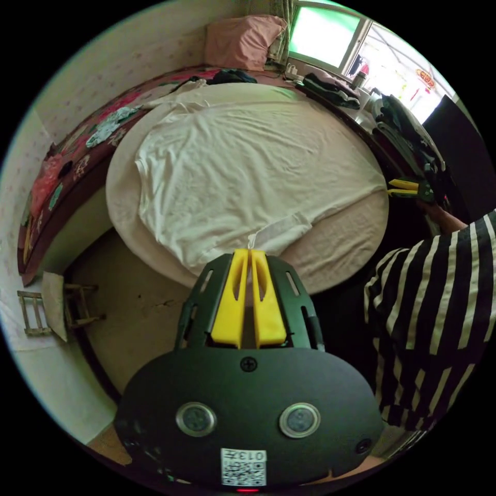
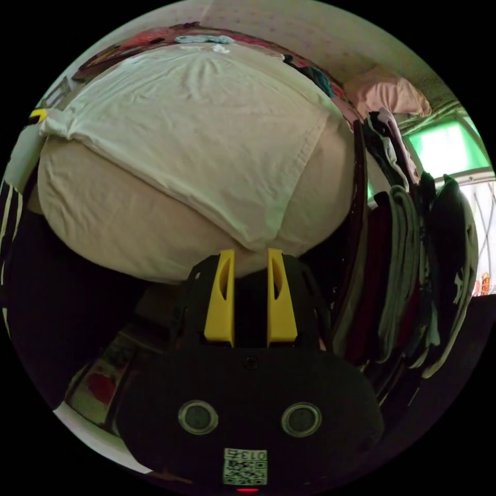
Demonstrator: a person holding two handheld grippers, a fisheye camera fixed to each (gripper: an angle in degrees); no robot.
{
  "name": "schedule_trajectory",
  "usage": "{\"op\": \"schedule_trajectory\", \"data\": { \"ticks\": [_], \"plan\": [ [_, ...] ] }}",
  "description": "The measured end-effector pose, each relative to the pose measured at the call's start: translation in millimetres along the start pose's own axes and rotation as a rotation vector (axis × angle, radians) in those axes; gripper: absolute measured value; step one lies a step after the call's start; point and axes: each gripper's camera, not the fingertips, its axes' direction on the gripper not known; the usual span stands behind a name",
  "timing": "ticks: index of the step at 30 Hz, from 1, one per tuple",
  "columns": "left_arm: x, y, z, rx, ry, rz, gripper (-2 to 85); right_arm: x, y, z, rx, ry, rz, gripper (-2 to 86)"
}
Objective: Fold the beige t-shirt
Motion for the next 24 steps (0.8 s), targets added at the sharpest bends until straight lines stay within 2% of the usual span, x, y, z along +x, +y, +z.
{"op": "schedule_trajectory", "data": {
  "ticks": [8, 11, 18, 24],
  "plan": [
    [19.7, -0.7, -24.1, 0.019, -0.105, -0.028, 0.1, 4.7, -0.4, 9.6, 0.048, -0.041, -0.108, 6.9],
    [29.5, -1.6, -33.7, 0.031, -0.143, -0.024, 0.1, 20.9, -0.5, 10.2, 0.050, -0.174, -0.078, 3.3],
    [42.3, -12.9, -68.0, 0.099, -0.236, 0.020, 0.1, 40.1, 0.9, -28.6, 0.148, -0.071, -0.029, 1.3],
    [21.2, -66.9, -85.9, 0.145, -0.299, 0.134, 0.2, 63.8, -34.6, -49.2, 0.190, 0.027, 0.019, 1.1]
  ]
}}
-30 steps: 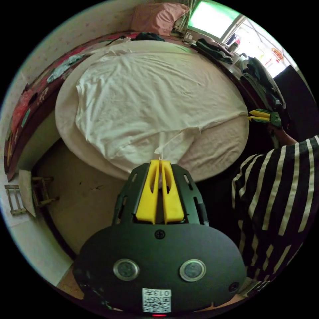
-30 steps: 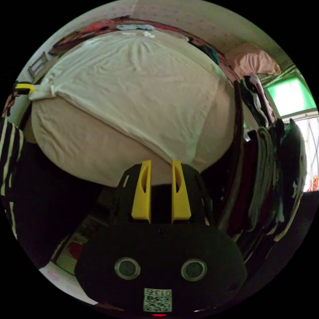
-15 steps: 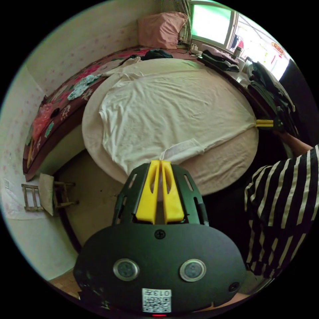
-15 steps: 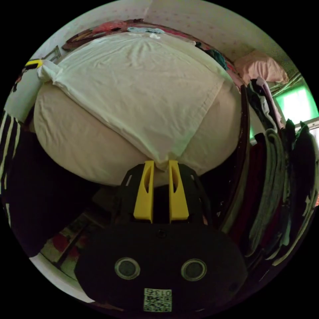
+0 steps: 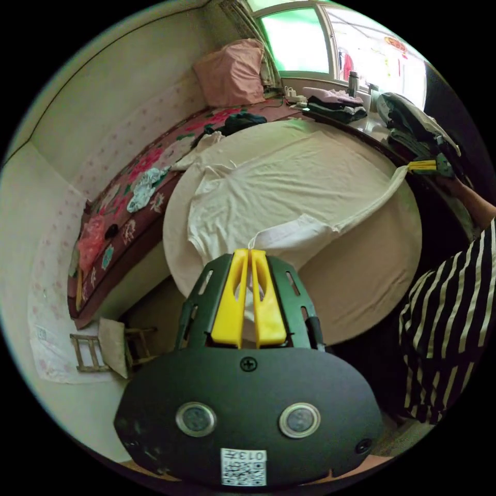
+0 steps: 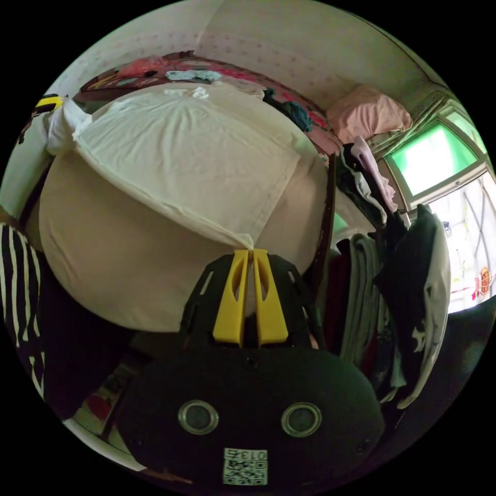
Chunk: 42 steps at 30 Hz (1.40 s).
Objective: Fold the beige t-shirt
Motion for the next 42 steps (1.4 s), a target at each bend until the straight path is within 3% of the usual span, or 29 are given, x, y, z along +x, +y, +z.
{"op": "schedule_trajectory", "data": {
  "ticks": [7, 11, 13, 16, 19, 26, 34, 42],
  "plan": [
    [-58.4, -100.7, 60.4, 0.020, 0.012, 0.089, 0.8, 46.7, -77.6, 52.8, -0.107, -0.031, 0.096, 1.4],
    [-91.9, -139.6, 126.2, -0.101, 0.050, 0.045, 3.5, 66.8, -103.6, 92.5, -0.191, -0.089, 0.167, 2.3],
    [-112.0, -140.9, 146.1, -0.169, 0.061, -0.034, 5.1, 86.8, -107.2, 110.9, -0.266, -0.122, 0.298, 2.6],
    [-137.5, -123.4, 142.8, -0.148, 0.131, -0.130, 7.1, 107.3, -94.0, 101.5, -0.214, -0.159, 0.416, 2.7],
    [-123.0, -98.3, 129.7, -0.154, 0.213, -0.034, 9.3, 107.6, -73.4, 93.6, -0.192, -0.195, 0.426, 3.1],
    [-57.6, -63.8, 139.8, -0.235, 0.117, 0.054, 13.6, 93.1, -41.3, 95.8, -0.186, -0.304, 0.507, 5.2],
    [-86.8, -117.7, 173.2, -0.324, 0.058, 0.104, 2.8, 103.0, -65.5, 103.9, -0.163, -0.285, 0.558, 6.8],
    [-173.8, -158.3, 213.9, -0.465, 0.439, 0.138, 1.0, 105.0, -93.6, 131.1, -0.255, -0.268, 0.483, 3.3]
  ]
}}
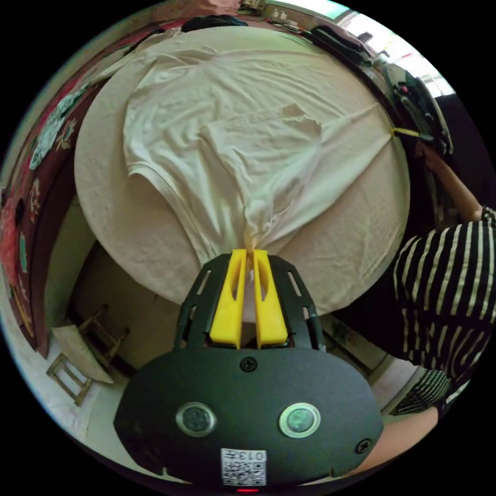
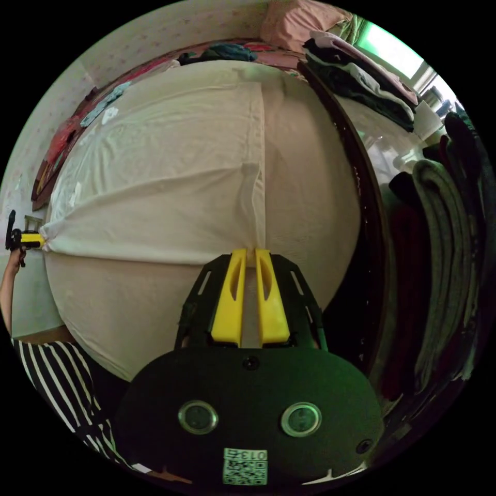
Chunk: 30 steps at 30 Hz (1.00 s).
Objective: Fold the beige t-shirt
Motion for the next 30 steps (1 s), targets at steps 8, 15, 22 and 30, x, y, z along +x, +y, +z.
{"op": "schedule_trajectory", "data": {
  "ticks": [8, 15, 22, 30],
  "plan": [
    [-73.6, 13.8, 11.0, -0.103, 0.068, -0.158, 0.4, -12.2, -13.8, -13.2, -0.016, 0.068, -0.052, 3.3],
    [-33.0, 13.8, -27.8, 0.191, 0.000, -0.088, 1.2, -138.1, -70.2, -53.9, 0.240, -0.024, -0.416, 5.9],
    [-20.5, -7.6, -8.5, 0.206, 0.000, -0.096, 0.5, -330.0, -149.8, -34.2, 0.196, -0.206, -0.841, 7.1],
    [-39.7, 3.6, -6.5, 0.206, 0.032, -0.218, -0.2, -463.0, -199.1, -8.5, 0.125, -0.205, -1.083, 7.7]
  ]
}}
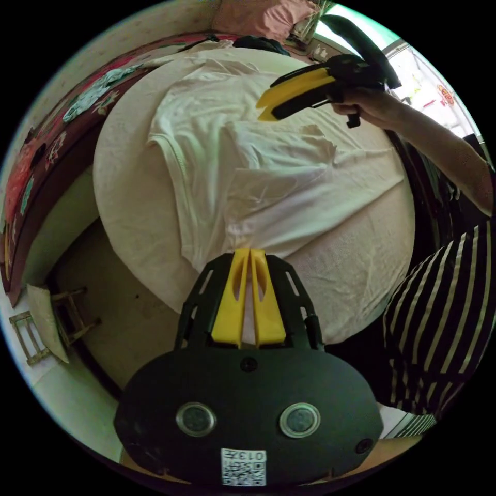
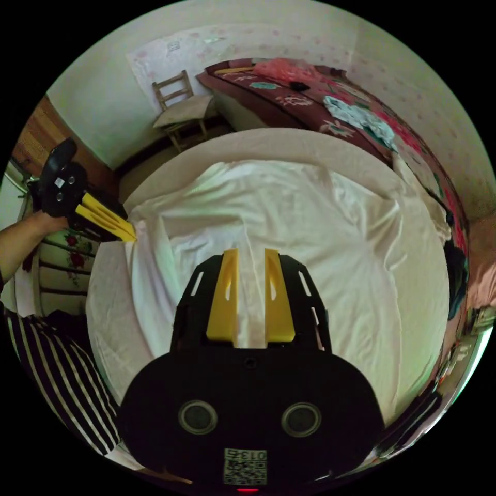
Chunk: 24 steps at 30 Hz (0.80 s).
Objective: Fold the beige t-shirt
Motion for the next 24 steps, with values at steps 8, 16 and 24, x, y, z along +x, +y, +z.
{"op": "schedule_trajectory", "data": {
  "ticks": [8, 16, 24],
  "plan": [
    [17.6, -4.2, -9.2, -0.022, -0.086, 0.009, -0.3, -18.1, -47.5, 30.7, -0.061, 0.006, -0.159, 2.3],
    [15.1, 5.6, -19.0, 0.009, -0.006, -0.101, -0.2, 50.4, -33.3, 8.0, 0.053, -0.118, 0.106, 5.1],
    [37.6, -9.5, -59.3, 0.120, -0.121, -0.079, 0.0, 67.9, 35.4, -42.7, 0.175, -0.063, 0.243, 3.0]
  ]
}}
